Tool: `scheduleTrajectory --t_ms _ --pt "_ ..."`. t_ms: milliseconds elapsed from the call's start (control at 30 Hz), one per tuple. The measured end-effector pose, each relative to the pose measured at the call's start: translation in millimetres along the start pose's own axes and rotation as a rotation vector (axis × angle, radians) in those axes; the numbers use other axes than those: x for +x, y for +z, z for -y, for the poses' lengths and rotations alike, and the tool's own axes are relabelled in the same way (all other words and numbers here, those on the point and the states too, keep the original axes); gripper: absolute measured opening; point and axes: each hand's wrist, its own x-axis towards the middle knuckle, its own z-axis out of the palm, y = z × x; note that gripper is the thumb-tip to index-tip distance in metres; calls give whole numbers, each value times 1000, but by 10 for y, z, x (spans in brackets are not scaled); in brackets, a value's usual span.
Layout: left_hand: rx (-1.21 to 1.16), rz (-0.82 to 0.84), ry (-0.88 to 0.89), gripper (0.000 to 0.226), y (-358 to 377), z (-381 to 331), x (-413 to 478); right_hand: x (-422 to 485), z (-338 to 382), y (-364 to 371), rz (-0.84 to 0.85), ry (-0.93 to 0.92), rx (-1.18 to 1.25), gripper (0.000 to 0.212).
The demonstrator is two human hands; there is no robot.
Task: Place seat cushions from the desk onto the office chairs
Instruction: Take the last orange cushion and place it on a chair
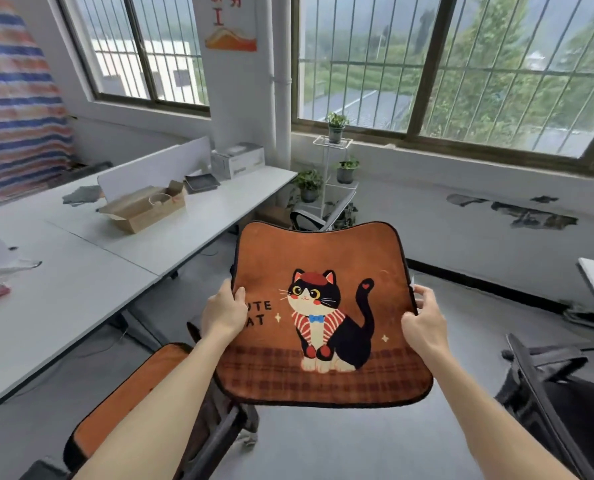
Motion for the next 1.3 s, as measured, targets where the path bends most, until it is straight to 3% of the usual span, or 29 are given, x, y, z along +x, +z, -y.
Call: scheduleTrajectory --t_ms 367,500,767,933,1100,1200,1300 --pt "-16 103 -171 32 1189 -567 2271 2840 43 683 67 -66 -122 36" --pt "-5 193 -235 51 1588 -705 3138 3780 97 981 111 -27 -209 37" --pt "36 282 -368 32 2360 -936 4425 5571 250 1474 206 -24 -346 39" --pt "78 298 -483 21 2769 -1006 4923 6604 352 2008 299 -122 -395 37" --pt "-24 286 -728 18 3142 -909 5349 7562 590 2668 519 -253 -505 37" --pt "-140 244 -809 55 3299 -987 5518 8056 805 3067 732 -288 -661 49" --pt "-230 204 -830 55 3379 -1055 5691 8347 958 3535 1010 -294 -839 52"
